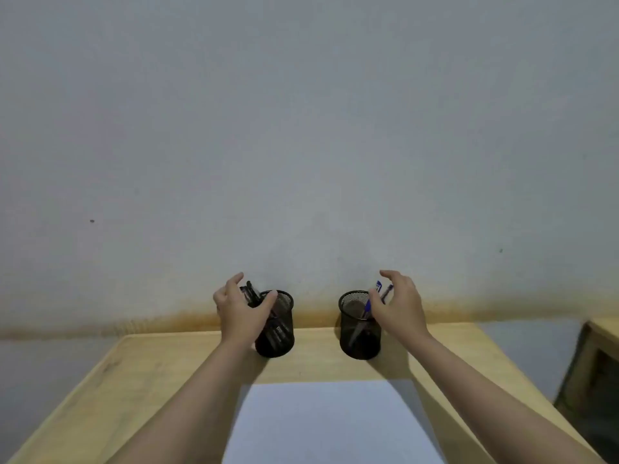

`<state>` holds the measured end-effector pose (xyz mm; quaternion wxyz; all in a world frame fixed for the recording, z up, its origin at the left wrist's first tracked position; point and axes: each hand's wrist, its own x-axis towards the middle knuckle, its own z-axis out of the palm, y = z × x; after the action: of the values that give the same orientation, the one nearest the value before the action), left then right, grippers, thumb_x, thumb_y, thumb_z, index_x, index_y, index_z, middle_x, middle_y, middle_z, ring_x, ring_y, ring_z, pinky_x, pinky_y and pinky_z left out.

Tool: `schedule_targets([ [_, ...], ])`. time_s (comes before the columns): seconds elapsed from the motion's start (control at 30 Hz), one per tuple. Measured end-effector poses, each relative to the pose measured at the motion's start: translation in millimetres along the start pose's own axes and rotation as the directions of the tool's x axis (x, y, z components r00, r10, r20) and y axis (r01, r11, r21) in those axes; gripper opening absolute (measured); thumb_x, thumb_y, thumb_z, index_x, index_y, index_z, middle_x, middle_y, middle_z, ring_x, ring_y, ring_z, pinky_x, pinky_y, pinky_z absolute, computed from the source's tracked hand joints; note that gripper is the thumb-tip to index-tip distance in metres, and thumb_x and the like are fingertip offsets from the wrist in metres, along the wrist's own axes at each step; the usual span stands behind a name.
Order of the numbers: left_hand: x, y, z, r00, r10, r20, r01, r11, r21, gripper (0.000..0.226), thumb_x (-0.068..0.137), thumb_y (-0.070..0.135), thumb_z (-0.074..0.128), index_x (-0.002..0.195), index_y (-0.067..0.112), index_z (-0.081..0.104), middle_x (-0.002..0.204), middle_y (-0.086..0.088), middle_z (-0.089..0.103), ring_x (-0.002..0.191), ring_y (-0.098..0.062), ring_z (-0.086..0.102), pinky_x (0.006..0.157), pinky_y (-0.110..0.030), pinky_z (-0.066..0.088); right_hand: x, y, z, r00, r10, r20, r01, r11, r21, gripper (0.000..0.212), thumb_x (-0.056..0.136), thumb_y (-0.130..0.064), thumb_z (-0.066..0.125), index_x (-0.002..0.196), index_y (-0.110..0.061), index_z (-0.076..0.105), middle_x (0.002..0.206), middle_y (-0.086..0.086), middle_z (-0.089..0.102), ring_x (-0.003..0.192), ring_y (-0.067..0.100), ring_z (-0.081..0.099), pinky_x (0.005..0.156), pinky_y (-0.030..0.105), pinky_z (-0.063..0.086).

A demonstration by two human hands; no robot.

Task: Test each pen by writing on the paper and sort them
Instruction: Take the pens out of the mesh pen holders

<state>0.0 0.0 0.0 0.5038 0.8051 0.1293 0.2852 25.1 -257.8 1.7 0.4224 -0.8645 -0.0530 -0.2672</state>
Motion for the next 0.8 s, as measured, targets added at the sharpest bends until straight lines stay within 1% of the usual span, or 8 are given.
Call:
schedule_targets([
  [0.1, 15, -5, 6, 0.997, -0.060, 0.038, 0.063, 0.994, -0.084, 0.072, 0.071, 0.033, 0.079, 0.130, 0.020, 0.039, 0.130, -0.009, 0.040, 0.115, -0.025, 0.050, 0.102, -0.040, 0.041, 11, 6, 5, 0.996, 0.078, 0.040, -0.080, 0.996, 0.050, 0.045, 0.087, -0.023, 0.062, 0.128, -0.010, 0.050, 0.121, 0.012, 0.055, 0.113, 0.024, 0.051, 0.087, 0.027, 0.038],
  [0.2, 26, -10, 14, 0.995, -0.097, 0.013, 0.098, 0.988, -0.118, 0.068, 0.068, 0.031, 0.080, 0.124, 0.019, 0.043, 0.120, -0.006, 0.051, 0.109, -0.025, 0.054, 0.098, -0.043, 0.045, 20, 8, 12, 0.991, 0.120, 0.062, -0.124, 0.990, 0.074, 0.045, 0.087, -0.024, 0.064, 0.127, -0.009, 0.051, 0.116, 0.011, 0.058, 0.111, 0.024, 0.054, 0.090, 0.034, 0.045],
  [0.33, 34, -8, 18, 0.993, -0.118, -0.024, 0.113, 0.983, -0.145, 0.059, 0.069, 0.022, 0.080, 0.119, 0.013, 0.050, 0.109, -0.001, 0.052, 0.102, -0.022, 0.055, 0.090, -0.034, 0.046, 27, 8, 18, 0.991, 0.124, 0.055, -0.130, 0.985, 0.117, 0.035, 0.087, -0.018, 0.063, 0.119, -0.006, 0.058, 0.091, 0.004, 0.061, 0.086, 0.019, 0.059, 0.077, 0.027, 0.044],
  [0.4, 35, -6, 18, 0.994, -0.104, -0.031, 0.099, 0.986, -0.135, 0.052, 0.070, 0.019, 0.079, 0.115, 0.011, 0.054, 0.108, -0.002, 0.054, 0.099, -0.020, 0.054, 0.088, -0.033, 0.046, 26, 6, 21, 0.996, 0.078, 0.037, -0.082, 0.990, 0.115, 0.031, 0.087, -0.014, 0.062, 0.116, -0.006, 0.060, 0.088, 0.003, 0.062, 0.081, 0.016, 0.059, 0.074, 0.024, 0.042],
  [0.5, 37, -3, 19, 0.998, -0.060, -0.024, 0.057, 0.990, -0.129, 0.046, 0.070, 0.016, 0.079, 0.111, 0.012, 0.058, 0.105, -0.002, 0.057, 0.096, -0.017, 0.054, 0.084, -0.030, 0.045, 23, 1, 23, 0.999, 0.003, 0.039, -0.007, 0.993, 0.119, 0.030, 0.087, -0.011, 0.061, 0.117, -0.008, 0.060, 0.094, 0.004, 0.063, 0.086, 0.016, 0.060, 0.075, 0.021, 0.042],
  [0.63, 38, 2, 23, 1.000, 0.002, 0.026, 0.001, 0.994, -0.110, 0.035, 0.073, 0.011, 0.076, 0.107, 0.013, 0.065, 0.100, -0.003, 0.061, 0.089, -0.017, 0.058, 0.085, -0.032, 0.049, 21, -3, 28, 0.997, -0.044, 0.067, 0.036, 0.991, 0.125, 0.032, 0.088, -0.010, 0.060, 0.120, -0.009, 0.058, 0.107, 0.006, 0.063, 0.093, 0.017, 0.061, 0.084, 0.029, 0.051],
  [0.7, 38, 4, 24, 0.998, 0.024, 0.057, -0.017, 0.993, -0.118, 0.025, 0.077, 0.009, 0.070, 0.101, 0.014, 0.068, 0.098, -0.003, 0.065, 0.086, -0.016, 0.060, 0.086, -0.034, 0.051, 21, -3, 28, 0.995, -0.031, 0.090, 0.018, 0.990, 0.140, 0.034, 0.089, -0.011, 0.059, 0.123, -0.009, 0.057, 0.105, 0.005, 0.062, 0.090, 0.016, 0.061, 0.081, 0.027, 0.050],
  [0.8, 36, 7, 26, 0.994, 0.049, 0.101, -0.038, 0.994, -0.106, 0.020, 0.083, 0.004, 0.062, 0.099, 0.014, 0.069, 0.097, 0.001, 0.065, 0.092, -0.015, 0.061, 0.090, -0.036, 0.051, 21, -3, 26, 0.988, -0.023, 0.156, 0.001, 0.990, 0.138, 0.033, 0.092, -0.012, 0.058, 0.125, -0.011, 0.056, 0.102, 0.001, 0.061, 0.084, 0.015, 0.061, 0.076, 0.024, 0.046],
])
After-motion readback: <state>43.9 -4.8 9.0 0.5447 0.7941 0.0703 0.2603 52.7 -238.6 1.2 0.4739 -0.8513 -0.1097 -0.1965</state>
